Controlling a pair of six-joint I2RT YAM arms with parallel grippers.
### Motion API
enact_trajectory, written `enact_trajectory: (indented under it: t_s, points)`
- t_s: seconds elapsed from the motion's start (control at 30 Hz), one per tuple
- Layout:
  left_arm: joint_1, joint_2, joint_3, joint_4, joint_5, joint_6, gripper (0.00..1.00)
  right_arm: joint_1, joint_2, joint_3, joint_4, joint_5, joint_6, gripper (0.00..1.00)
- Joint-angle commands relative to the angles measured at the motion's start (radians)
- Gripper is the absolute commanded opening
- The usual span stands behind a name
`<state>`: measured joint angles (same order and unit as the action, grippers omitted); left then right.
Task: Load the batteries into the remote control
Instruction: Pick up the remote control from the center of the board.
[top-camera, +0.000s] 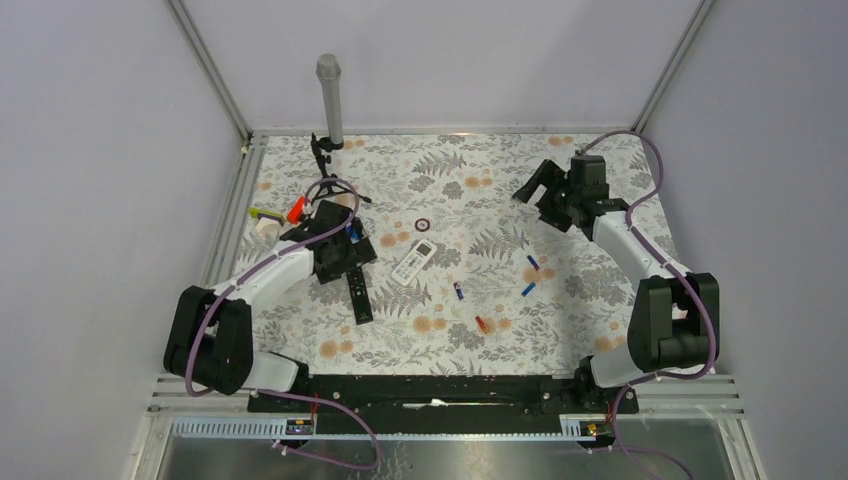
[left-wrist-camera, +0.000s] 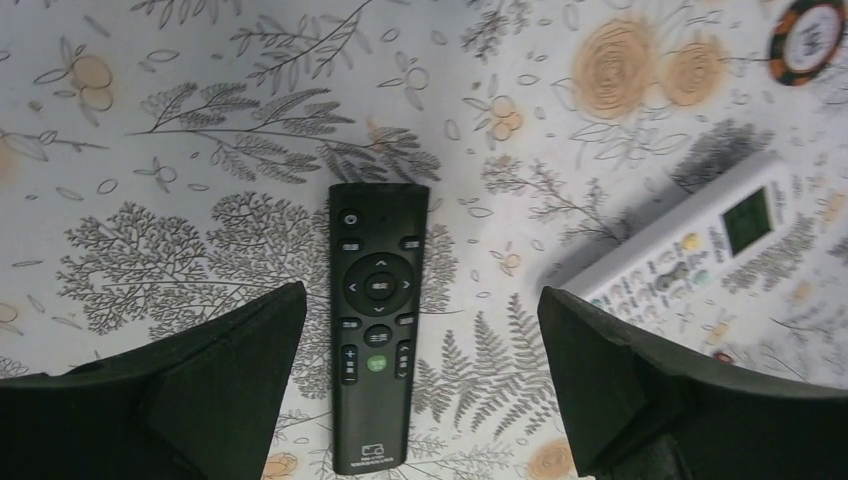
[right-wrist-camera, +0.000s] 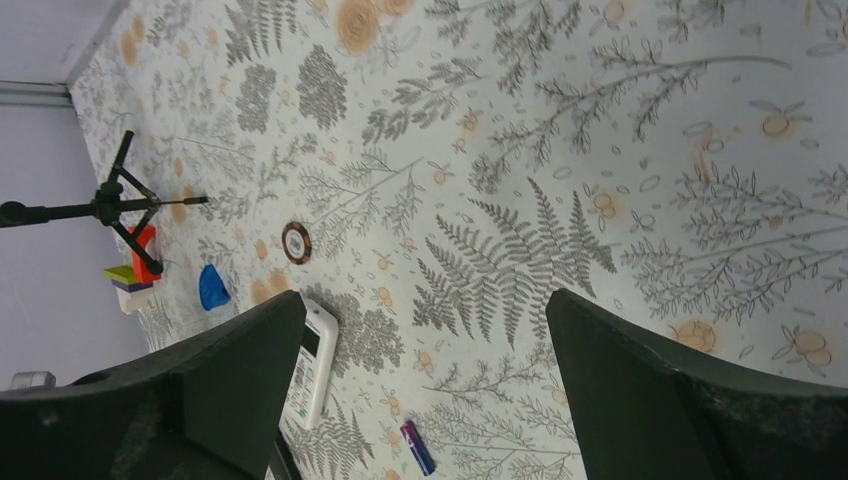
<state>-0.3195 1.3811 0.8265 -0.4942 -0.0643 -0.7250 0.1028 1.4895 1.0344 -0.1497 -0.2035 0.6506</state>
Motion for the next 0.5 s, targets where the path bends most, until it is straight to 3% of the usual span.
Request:
enact_trajectory:
  t_s: [0.0, 0.27, 0.47]
  points:
    - [-0.026, 0.001, -0.050, 0.007, -0.132, -0.067, 0.95, 0.006, -0.007, -0.031, -0.029, -0.041, 0.030, 0.98]
    - [-0.078, 0.076, -0.095, 0.070, -0.124, -0.088, 0.75, 0.014, -0.022, -0.054, -0.040, -0.073, 0.032, 0.87]
    - [-0.096, 0.105, -0.066, 0.037, -0.154, -0.104, 0.64, 0.017, -0.042, -0.069, -0.041, -0.070, 0.031, 0.85]
